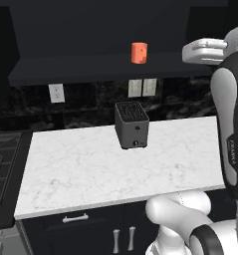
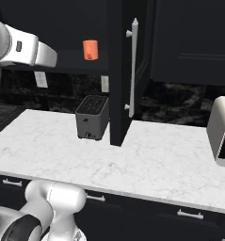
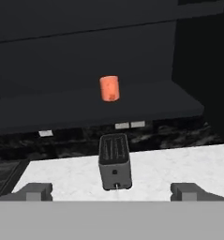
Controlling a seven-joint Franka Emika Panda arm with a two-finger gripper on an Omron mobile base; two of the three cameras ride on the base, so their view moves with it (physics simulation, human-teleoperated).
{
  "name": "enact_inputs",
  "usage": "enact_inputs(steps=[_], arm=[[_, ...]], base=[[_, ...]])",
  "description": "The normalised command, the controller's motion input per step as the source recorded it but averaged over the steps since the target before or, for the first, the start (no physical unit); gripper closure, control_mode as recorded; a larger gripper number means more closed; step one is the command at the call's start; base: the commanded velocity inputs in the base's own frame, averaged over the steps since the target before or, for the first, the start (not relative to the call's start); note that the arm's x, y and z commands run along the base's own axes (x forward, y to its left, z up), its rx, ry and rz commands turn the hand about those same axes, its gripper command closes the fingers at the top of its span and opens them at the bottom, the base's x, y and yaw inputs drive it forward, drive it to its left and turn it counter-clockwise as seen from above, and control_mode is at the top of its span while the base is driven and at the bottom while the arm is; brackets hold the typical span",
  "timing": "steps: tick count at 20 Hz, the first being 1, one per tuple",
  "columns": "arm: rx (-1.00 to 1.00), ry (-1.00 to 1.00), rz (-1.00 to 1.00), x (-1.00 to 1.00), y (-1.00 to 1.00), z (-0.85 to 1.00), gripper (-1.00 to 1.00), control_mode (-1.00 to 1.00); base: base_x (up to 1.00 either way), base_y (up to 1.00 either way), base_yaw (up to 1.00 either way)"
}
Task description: Gather all objects into one cabinet and sort the glasses and bowls to opposite sides.
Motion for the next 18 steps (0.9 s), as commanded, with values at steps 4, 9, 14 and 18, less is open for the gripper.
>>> enact_inputs(steps=[4,9,14,18], arm=[[0.23,-0.09,0.0,0.98,0.0,-0.08,-1.0,-1.0],[0.14,-0.06,0.01,0.47,0.13,-0.15,-1.0,-1.0],[0.01,0.0,0.01,0.47,0.0,-0.14,-1.0,-1.0],[0.01,0.0,0.0,0.65,-0.04,-0.03,-1.0,-1.0]], base=[[0.0,0.0,0.0],[0.0,0.0,0.0],[0.0,0.0,0.0],[0.0,0.0,0.0]])
